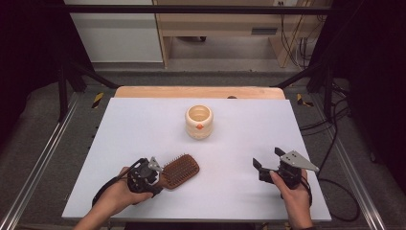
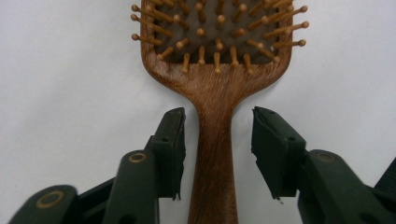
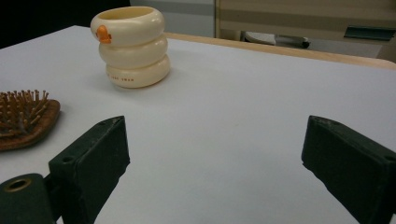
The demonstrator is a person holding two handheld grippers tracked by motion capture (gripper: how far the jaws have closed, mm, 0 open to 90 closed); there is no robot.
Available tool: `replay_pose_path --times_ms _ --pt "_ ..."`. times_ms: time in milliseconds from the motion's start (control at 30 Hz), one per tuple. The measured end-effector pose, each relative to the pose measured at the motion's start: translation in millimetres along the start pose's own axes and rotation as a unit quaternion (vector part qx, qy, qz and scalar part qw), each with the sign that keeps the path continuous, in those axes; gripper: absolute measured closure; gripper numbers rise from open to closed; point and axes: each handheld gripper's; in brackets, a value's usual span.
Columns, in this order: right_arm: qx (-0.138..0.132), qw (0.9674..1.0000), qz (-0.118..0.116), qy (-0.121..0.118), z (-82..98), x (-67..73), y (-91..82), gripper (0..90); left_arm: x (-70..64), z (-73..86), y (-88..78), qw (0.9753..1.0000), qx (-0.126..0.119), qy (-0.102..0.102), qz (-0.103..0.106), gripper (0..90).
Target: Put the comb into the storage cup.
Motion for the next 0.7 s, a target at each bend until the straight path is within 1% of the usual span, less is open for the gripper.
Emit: replay_pose_path --times_ms 67,233,400,433,467,567,667,700 --pt "0.000 1.0000 -0.001 0.000 0.0 0.3 0.2 7.8 0.0 -0.1 1.1 1.0000 0.001 -0.001 0.000 56.4" --pt "0.001 1.0000 -0.002 0.002 0.4 0.3 0.5 7.8 -1.3 -1.1 4.4 0.9999 0.010 0.007 -0.002 58.5" --pt "0.002 1.0000 -0.003 0.000 0.6 0.4 0.8 7.8 -1.8 -1.7 6.4 0.9999 0.010 0.009 -0.003 61.3" --pt "0.003 1.0000 -0.003 0.001 0.6 0.5 0.9 7.8 -2.3 -2.1 7.7 0.9998 0.016 0.014 -0.005 62.7" --pt "0.003 1.0000 -0.004 0.001 0.5 0.6 0.8 7.9 -2.7 -2.2 8.4 0.9997 0.016 0.015 -0.006 63.2" --pt "0.003 1.0000 -0.004 0.001 0.7 0.4 0.8 7.9 -2.6 -1.7 8.5 0.9998 0.015 0.014 -0.004 64.2" --pt "0.003 1.0000 -0.004 0.002 0.7 0.4 0.8 7.9 -2.8 -1.2 8.6 0.9998 0.014 0.015 -0.002 68.0" --pt "0.003 1.0000 -0.004 0.002 0.5 0.6 0.9 7.9 -2.5 -1.5 9.1 0.9999 0.014 0.010 -0.001 68.3"
Point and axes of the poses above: each handheld gripper's, and its own axes: y roughly forward along the jaws, z roughly out of its underside, x roughly to its left, and after that the axes turned 4 degrees about -x, right-handed
